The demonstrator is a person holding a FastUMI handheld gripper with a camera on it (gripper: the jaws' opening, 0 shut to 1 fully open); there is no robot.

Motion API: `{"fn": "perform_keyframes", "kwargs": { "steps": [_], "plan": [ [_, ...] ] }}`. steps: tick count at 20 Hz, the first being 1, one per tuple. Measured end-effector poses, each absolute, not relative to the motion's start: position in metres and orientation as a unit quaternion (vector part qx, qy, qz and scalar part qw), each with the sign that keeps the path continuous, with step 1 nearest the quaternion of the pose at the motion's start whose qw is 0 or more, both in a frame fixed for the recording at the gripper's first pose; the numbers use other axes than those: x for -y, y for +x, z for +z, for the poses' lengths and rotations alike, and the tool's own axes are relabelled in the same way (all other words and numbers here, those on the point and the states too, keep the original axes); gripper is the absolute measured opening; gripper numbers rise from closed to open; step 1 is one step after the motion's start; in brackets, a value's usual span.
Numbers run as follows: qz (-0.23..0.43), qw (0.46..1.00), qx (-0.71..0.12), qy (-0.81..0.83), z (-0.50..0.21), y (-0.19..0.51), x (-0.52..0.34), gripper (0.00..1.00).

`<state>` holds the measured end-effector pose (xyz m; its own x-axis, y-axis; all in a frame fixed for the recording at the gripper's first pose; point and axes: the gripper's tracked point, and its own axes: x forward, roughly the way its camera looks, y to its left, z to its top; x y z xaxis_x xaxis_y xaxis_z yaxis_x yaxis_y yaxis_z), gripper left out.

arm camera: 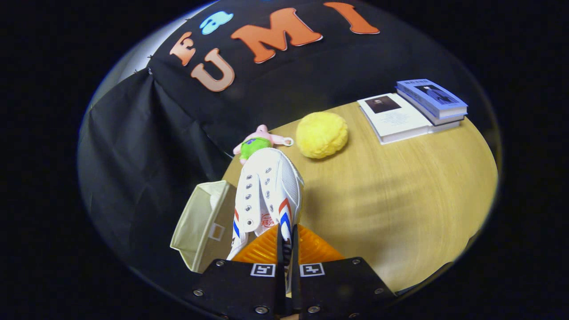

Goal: Open the storage box then place both shoes into the box .Put the left shoe in first, then the right shoe, with the right side of both shoes facing outward in a uniform manner.

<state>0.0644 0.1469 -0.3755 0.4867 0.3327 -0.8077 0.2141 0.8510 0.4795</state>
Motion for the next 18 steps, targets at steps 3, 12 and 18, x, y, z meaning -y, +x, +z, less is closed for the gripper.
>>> {"fn": "perform_keyframes", "kwargs": {
  "steps": [3,12,18],
  "plan": [
    [0.077,0.821,-0.503,0.259,-0.354,0.084,-0.199,0.06],
    [0.164,0.796,-0.532,0.237,-0.371,0.100,-0.328,0.06],
    [0.175,0.822,-0.493,0.224,-0.348,0.108,-0.320,0.53]
  ]
}}
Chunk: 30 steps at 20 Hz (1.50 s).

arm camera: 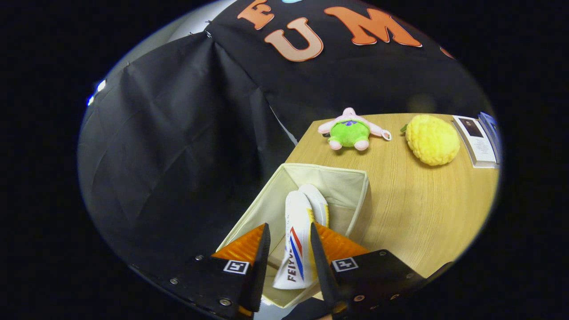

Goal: Open the storage box then place both shoes into the box .Put the left shoe in first, then the right shoe, with the right side of both shoes facing outward in a uniform manner.

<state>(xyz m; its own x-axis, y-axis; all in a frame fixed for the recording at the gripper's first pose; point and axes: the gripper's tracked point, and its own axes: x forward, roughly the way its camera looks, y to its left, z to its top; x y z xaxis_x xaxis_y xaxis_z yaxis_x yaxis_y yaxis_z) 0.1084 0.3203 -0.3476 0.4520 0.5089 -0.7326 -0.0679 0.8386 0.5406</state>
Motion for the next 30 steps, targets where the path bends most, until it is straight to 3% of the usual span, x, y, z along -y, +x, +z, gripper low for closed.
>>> {"fn": "perform_keyframes", "kwargs": {
  "steps": [5,13,20,30],
  "plan": [
    [0.151,0.879,-0.405,0.200,-0.293,0.111,-0.254,0.74],
    [0.074,0.956,-0.261,0.117,-0.215,0.075,-0.108,0.91],
    [-0.011,0.979,-0.191,0.064,-0.176,0.021,0.002,0.92],
    [-0.080,0.991,-0.104,-0.013,-0.134,-0.026,0.087,0.95]
  ]
}}
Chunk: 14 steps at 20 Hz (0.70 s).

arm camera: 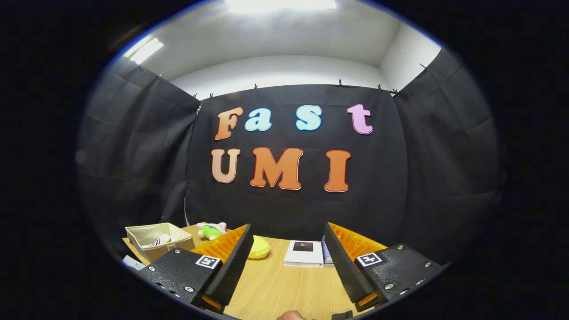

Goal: Open the storage box then place both shoes into the box .Put the left shoe in first, then the right shoe, with the right side of both shoes facing outward in a uniform manner.

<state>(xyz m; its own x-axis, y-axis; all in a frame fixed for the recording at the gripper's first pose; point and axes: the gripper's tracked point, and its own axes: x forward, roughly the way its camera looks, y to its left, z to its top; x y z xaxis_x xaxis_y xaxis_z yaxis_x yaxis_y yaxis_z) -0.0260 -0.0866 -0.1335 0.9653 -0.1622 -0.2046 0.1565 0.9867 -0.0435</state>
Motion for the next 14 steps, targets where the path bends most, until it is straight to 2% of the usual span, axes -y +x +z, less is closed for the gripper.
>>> {"fn": "perform_keyframes", "kwargs": {
  "steps": [6,14],
  "plan": [
    [-0.104,0.993,-0.048,-0.028,-0.105,-0.025,0.102,0.96],
    [-0.107,0.992,-0.049,-0.044,-0.106,-0.015,0.090,0.96]
  ]
}}
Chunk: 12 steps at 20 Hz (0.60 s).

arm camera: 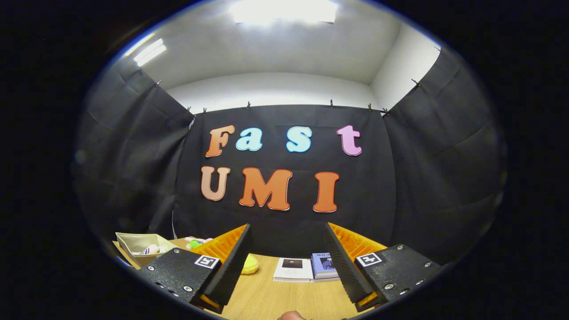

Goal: Open the storage box then place both shoes into the box .Put the left shoe in first, then the right shoe, with the right side of both shoes facing outward in a uniform manner.

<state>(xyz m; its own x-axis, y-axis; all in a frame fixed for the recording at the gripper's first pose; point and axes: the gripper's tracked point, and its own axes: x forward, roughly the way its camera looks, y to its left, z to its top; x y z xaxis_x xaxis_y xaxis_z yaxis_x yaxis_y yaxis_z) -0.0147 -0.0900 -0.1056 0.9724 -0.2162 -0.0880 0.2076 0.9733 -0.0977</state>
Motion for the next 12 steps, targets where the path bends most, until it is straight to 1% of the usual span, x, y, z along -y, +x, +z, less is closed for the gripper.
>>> {"fn": "perform_keyframes", "kwargs": {
  "steps": [12],
  "plan": [
    [-0.100,0.992,-0.050,-0.058,-0.103,-0.002,0.069,0.97]
  ]
}}
